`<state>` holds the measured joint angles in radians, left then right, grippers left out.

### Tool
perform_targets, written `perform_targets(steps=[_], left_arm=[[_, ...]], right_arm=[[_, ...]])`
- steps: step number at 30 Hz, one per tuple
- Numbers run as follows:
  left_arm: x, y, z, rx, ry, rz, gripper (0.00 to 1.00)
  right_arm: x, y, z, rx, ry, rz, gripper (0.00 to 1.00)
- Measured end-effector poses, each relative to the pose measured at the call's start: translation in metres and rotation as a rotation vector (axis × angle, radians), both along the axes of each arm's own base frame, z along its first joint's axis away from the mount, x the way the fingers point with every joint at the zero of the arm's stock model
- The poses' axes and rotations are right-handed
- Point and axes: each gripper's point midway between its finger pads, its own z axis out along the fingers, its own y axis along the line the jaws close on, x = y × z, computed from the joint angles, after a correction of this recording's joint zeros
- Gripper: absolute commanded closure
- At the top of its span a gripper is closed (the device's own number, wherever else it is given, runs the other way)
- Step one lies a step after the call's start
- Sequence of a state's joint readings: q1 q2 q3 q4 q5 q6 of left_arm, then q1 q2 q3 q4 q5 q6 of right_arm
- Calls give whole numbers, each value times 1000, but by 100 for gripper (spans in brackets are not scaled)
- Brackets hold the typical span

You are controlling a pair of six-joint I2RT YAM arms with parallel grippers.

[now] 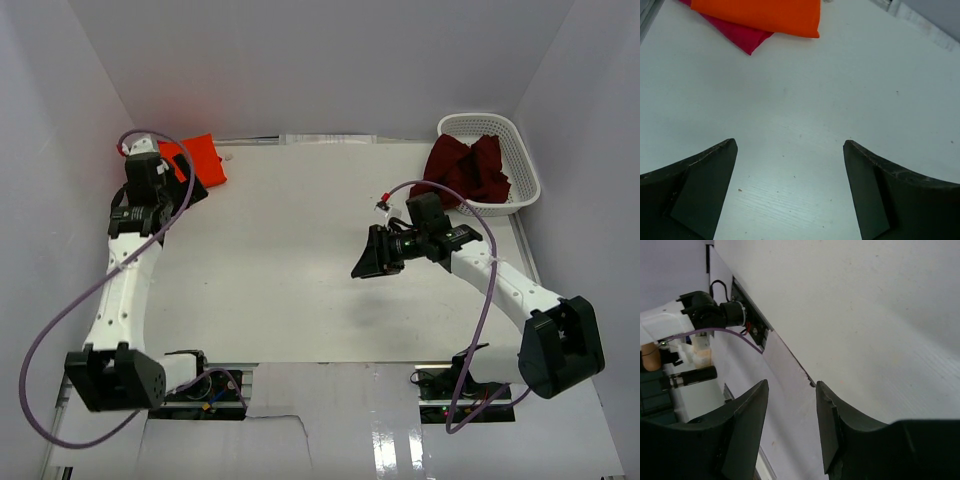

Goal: Fold and stack the t-shirts
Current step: Put the neatly folded tshirt into the corner of the board with the left arm

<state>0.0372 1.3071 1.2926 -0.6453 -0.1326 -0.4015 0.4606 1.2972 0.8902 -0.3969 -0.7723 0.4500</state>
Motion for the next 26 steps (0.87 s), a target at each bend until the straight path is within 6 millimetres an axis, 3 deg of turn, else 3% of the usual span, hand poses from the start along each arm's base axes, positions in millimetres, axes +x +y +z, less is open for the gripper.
perform_targets(steps=[4,9,15,26], left_arm=[[-36,-10,18,-12,-101,-41,2],[-60,-16,-12,-23,-50,-66,2],[-69,-18,-36,-29,7,-75,2],[-68,-19,-35,-16,4,-95,2]], right_arm=[[18,-7,-7,-80,-94,-55,49],[34,-18,-1,-141,-216,-128,49],[43,-22,24,-114,-339,-178,48],[47,-23,25,-115,-358,-196,48]])
